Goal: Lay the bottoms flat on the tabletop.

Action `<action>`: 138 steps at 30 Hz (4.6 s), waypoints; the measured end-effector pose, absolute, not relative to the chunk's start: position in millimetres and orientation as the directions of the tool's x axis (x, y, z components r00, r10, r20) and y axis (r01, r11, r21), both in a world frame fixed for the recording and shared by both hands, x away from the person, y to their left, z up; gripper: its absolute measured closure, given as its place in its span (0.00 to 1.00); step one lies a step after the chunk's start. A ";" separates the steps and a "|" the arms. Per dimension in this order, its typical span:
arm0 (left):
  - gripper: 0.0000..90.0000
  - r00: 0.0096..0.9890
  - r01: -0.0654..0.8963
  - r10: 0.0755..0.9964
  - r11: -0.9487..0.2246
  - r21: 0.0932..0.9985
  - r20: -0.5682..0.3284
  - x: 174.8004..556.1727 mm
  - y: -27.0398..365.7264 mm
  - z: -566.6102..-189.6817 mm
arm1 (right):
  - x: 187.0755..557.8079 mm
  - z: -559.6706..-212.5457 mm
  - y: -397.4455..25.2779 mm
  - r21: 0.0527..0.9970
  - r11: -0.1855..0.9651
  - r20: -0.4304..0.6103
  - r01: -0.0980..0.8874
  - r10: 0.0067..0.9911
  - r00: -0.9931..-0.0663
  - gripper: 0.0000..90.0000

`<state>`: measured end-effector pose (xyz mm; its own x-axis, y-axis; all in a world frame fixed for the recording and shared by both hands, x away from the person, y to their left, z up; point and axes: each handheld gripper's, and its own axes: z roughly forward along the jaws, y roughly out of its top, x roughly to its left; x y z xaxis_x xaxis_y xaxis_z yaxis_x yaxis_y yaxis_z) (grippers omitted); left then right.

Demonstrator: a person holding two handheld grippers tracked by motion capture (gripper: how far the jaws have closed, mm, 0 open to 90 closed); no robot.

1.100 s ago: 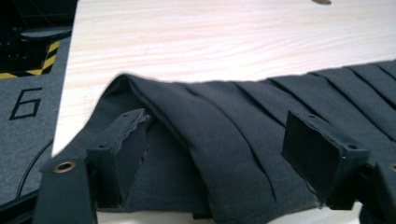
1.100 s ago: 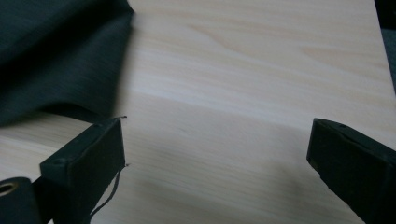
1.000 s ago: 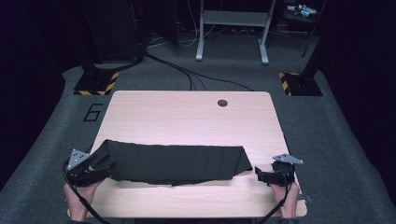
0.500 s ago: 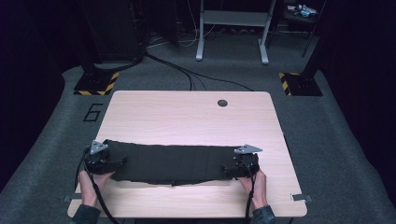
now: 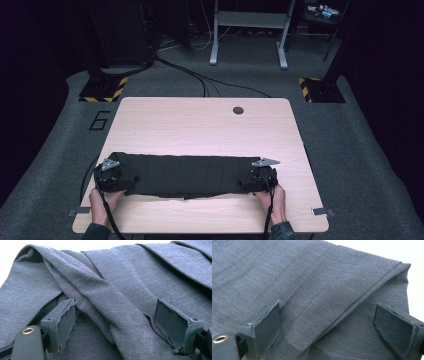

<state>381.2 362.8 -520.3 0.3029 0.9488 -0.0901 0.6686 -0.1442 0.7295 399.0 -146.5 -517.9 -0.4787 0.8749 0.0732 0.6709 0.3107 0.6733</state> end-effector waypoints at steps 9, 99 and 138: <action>0.20 0.329 0.652 0.940 -0.154 0.742 -0.095 378.7 349.8 -523.3 | 395.6 -519.4 -163.9 0.675 0.310 0.049 0.669 0.887 -0.459 0.10; 0.84 0.533 0.501 0.842 -0.240 0.831 -0.078 315.8 316.6 -493.0 | 331.6 -494.7 -192.0 0.764 0.282 0.057 0.581 0.867 -0.495 0.89; 0.86 0.554 0.525 0.817 -0.195 0.828 -0.159 375.4 324.8 -445.3 | 381.9 -431.7 -183.8 0.795 0.318 -0.025 0.516 0.868 -0.496 0.95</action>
